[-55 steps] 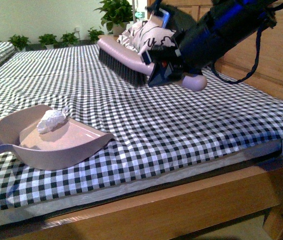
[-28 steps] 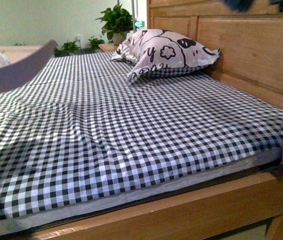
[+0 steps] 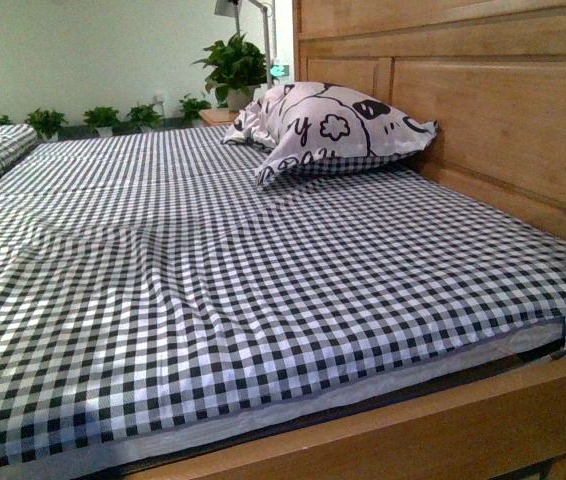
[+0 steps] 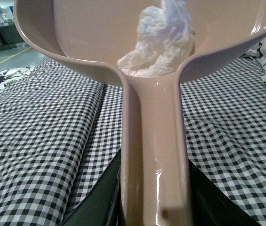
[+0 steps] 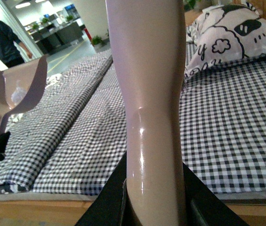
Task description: Clean up trash
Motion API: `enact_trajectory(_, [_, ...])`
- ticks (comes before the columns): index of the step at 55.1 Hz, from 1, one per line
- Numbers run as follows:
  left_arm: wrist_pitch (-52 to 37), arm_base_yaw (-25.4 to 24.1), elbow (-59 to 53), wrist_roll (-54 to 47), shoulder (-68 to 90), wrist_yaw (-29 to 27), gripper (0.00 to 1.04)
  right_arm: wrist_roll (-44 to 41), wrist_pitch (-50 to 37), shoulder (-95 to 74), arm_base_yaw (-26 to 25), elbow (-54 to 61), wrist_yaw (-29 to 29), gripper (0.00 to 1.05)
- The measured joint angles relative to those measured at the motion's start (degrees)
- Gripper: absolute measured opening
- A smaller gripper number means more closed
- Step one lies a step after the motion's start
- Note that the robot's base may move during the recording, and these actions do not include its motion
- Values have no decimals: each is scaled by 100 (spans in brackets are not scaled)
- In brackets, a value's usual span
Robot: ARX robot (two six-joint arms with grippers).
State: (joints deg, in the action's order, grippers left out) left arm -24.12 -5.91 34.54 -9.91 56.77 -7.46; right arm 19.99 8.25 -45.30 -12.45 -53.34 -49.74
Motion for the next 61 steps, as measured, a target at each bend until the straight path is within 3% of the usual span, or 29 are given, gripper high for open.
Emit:
enact_trajectory(19, [439,883,-529,262,-1307,-1034,27,1045,-173,684,-949,37,-713,19])
enact_trajectory(25, [529,1049,-625,374,-1344,-1126,27,1058,-59,708,-1014,22,-732,19])
enact_trajectory(61, [540,1080,-660,428,-1360,-1167,27,1045,44,678,-1073,20,-691,19])
